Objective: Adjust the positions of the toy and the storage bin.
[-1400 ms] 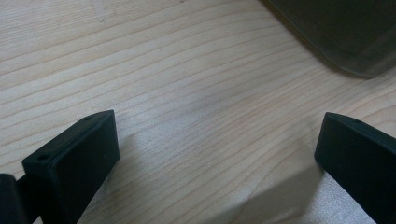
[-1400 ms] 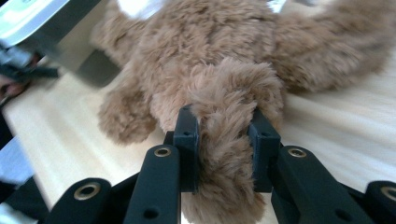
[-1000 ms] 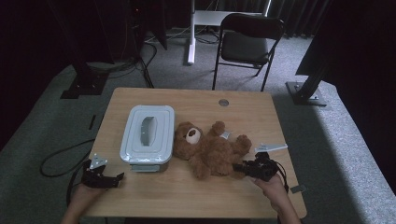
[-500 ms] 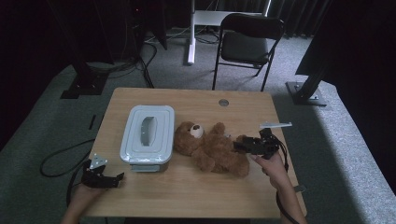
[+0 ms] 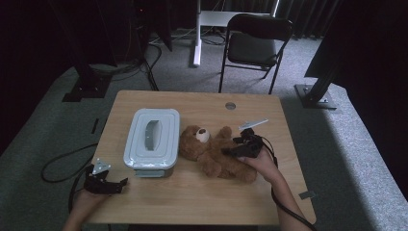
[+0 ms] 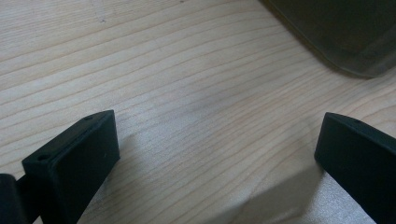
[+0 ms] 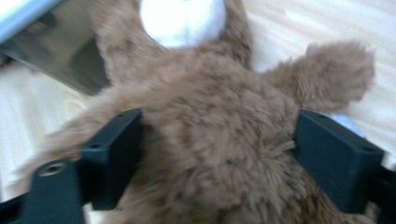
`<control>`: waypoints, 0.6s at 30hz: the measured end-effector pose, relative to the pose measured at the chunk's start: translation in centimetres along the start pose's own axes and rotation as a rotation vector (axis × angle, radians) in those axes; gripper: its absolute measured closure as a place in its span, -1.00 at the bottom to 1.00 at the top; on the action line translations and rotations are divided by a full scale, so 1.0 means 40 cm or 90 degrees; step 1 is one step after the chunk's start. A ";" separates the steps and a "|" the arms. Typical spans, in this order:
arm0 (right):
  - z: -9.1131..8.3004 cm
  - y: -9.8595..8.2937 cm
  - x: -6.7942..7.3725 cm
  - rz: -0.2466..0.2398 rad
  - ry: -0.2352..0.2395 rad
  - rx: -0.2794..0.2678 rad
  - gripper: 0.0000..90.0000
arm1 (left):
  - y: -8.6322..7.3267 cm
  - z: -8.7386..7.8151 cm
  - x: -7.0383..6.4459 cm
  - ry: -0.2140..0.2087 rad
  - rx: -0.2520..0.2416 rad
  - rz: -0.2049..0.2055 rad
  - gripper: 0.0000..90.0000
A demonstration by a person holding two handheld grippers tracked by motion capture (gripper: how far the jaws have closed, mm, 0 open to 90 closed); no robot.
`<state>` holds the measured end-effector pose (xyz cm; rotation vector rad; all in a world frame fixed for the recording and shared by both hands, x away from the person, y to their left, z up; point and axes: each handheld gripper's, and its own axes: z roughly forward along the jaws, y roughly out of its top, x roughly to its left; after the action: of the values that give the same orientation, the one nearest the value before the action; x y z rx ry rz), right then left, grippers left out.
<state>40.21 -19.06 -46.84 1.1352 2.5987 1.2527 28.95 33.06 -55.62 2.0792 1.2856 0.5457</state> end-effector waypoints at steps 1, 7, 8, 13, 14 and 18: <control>0.000 0.000 0.000 0.000 0.000 0.000 -0.69 | 0.000 0.000 0.000 0.000 0.000 0.000 -0.99; 0.044 -0.025 -0.012 0.014 0.052 0.045 -0.76 | 0.000 0.000 0.000 0.000 0.000 0.000 -0.99; 0.047 -0.026 -0.009 0.009 0.053 0.053 -0.76 | 0.000 0.000 0.000 0.000 0.000 0.000 -0.99; 0.064 -0.032 0.009 -0.022 0.044 0.078 -0.77 | 0.000 0.000 0.000 0.000 0.000 0.000 -0.99; 0.072 -0.036 0.011 -0.024 0.041 0.082 -0.77 | 0.000 0.000 0.000 0.000 0.000 0.000 -0.99; 0.094 -0.047 0.015 -0.010 0.037 0.087 -0.77 | 0.000 0.000 0.000 0.000 0.000 0.000 -0.99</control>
<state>39.88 -16.98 -50.51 1.1107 2.7695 1.1370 28.94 33.05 -55.63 2.0791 1.2851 0.5467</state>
